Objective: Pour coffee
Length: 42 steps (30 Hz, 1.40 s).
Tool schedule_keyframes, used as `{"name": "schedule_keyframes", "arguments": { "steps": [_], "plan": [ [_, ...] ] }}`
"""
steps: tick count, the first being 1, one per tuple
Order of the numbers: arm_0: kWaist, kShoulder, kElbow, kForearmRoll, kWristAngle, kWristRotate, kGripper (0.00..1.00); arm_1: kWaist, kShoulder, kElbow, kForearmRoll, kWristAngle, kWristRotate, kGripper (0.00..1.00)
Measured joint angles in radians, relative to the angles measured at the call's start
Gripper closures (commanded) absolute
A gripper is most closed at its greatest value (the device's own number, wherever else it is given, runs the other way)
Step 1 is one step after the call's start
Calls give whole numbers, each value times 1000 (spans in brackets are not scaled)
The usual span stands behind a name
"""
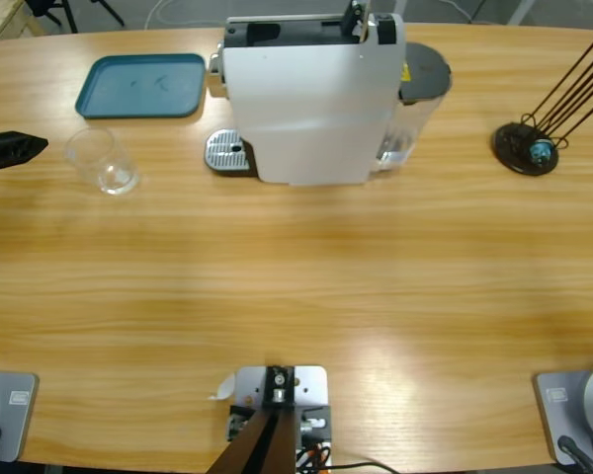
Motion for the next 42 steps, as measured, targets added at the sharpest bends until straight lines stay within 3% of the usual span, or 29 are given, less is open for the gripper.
{"name": "schedule_keyframes", "arguments": {
  "steps": [9,16,29,42],
  "plan": [
    [0,0,0,0,0,0,0,14,67,-3,-35,24,-82,1000],
    [0,0,0,0,0,0,0,101,109,-66,-18,3,-86,1000],
    [0,0,0,-1,0,0,0,171,206,-161,31,-31,-31,1000],
    [0,1,0,-1,0,0,0,171,286,-198,31,15,20,1000]
  ]
}}
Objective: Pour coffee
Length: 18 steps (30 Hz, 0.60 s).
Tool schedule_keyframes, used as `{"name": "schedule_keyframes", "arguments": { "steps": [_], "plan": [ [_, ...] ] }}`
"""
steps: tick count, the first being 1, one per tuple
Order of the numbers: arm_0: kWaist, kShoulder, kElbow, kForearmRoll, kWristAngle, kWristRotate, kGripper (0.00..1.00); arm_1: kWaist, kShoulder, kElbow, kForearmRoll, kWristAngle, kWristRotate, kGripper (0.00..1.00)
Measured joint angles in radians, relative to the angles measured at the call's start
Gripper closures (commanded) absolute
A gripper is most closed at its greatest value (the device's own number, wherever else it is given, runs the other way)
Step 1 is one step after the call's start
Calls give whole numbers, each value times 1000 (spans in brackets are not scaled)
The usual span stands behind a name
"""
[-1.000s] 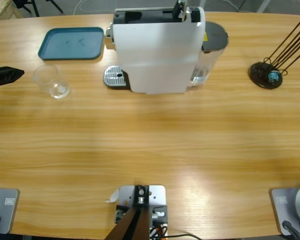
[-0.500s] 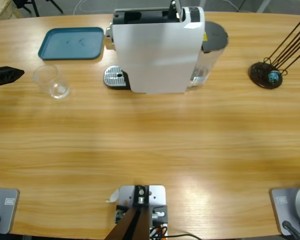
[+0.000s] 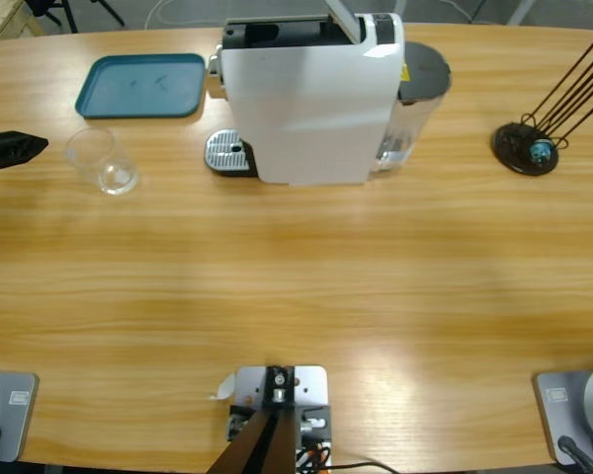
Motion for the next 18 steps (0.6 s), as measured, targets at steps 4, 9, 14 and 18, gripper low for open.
{"name": "schedule_keyframes", "arguments": {
  "steps": [4,9,14,18],
  "plan": [
    [0,0,0,0,0,0,0,4,21,-11,-4,21,17,1000],
    [0,0,0,0,0,0,0,30,54,-12,-6,32,45,1000],
    [0,0,0,0,0,0,0,64,81,-6,-18,35,59,1000],
    [0,0,0,0,0,0,0,65,81,7,-34,35,62,1000]
  ]
}}
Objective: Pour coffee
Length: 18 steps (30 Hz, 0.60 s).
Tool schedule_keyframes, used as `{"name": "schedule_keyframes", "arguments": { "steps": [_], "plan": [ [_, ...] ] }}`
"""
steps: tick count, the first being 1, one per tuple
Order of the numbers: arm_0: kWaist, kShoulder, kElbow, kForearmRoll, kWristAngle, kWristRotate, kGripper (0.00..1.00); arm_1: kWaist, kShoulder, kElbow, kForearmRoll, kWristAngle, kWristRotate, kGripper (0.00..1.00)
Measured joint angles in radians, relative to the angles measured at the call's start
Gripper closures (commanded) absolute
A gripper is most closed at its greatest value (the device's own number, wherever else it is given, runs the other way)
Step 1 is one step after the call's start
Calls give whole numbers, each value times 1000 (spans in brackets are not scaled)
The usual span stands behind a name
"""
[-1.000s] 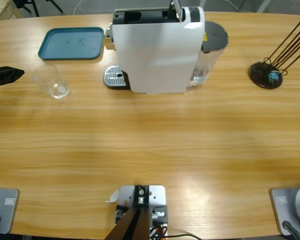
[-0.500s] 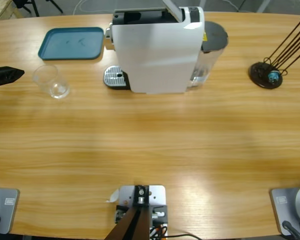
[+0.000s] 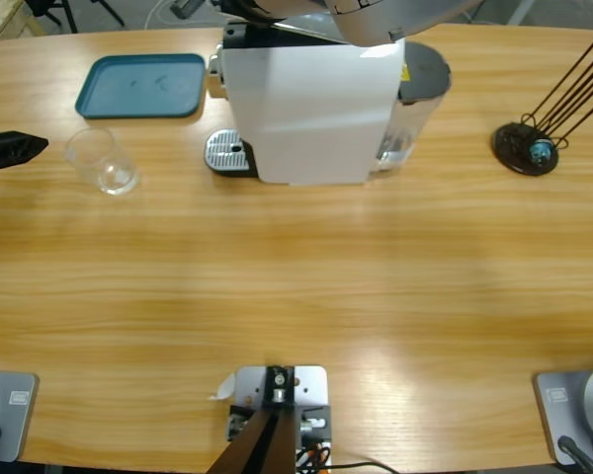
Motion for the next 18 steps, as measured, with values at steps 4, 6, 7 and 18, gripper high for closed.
{"name": "schedule_keyframes", "arguments": {
  "steps": [4,6,7,18],
  "plan": [
    [0,0,0,0,0,0,0,1,4,2,-2,0,6,1000],
    [0,0,0,0,0,0,0,1,8,5,-5,0,7,1000],
    [0,0,0,0,0,0,0,1,10,6,-6,0,8,1000],
    [0,0,0,0,0,0,0,2,18,25,-34,0,30,1000]
  ]
}}
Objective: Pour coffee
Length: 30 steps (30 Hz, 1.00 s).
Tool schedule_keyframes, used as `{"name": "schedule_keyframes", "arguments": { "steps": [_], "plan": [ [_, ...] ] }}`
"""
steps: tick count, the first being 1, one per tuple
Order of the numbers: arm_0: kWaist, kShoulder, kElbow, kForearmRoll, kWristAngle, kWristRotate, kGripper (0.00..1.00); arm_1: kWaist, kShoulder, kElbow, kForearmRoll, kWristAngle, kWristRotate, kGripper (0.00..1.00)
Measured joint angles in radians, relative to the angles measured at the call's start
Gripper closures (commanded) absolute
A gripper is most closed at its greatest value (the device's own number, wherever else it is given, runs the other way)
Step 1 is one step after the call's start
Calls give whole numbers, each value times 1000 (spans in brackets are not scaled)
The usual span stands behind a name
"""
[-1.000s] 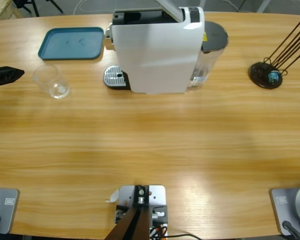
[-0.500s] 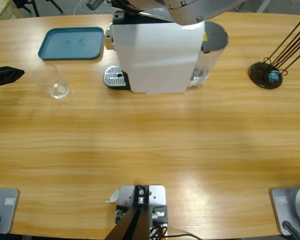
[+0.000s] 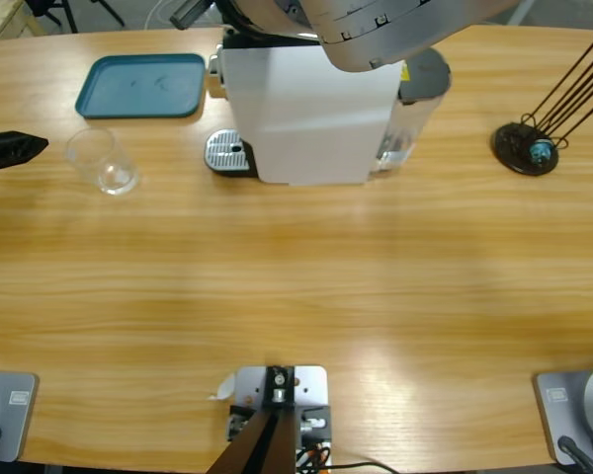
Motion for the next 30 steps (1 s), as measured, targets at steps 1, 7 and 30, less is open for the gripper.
{"name": "schedule_keyframes", "arguments": {
  "steps": [1,7,30],
  "plan": [
    [0,0,0,0,0,0,0,0,0,4,-5,0,0,1000],
    [0,0,0,0,0,0,0,0,0,47,-52,0,28,1000],
    [0,3,2,0,-1,0,2,-11,-84,110,-36,24,20,4]
  ]
}}
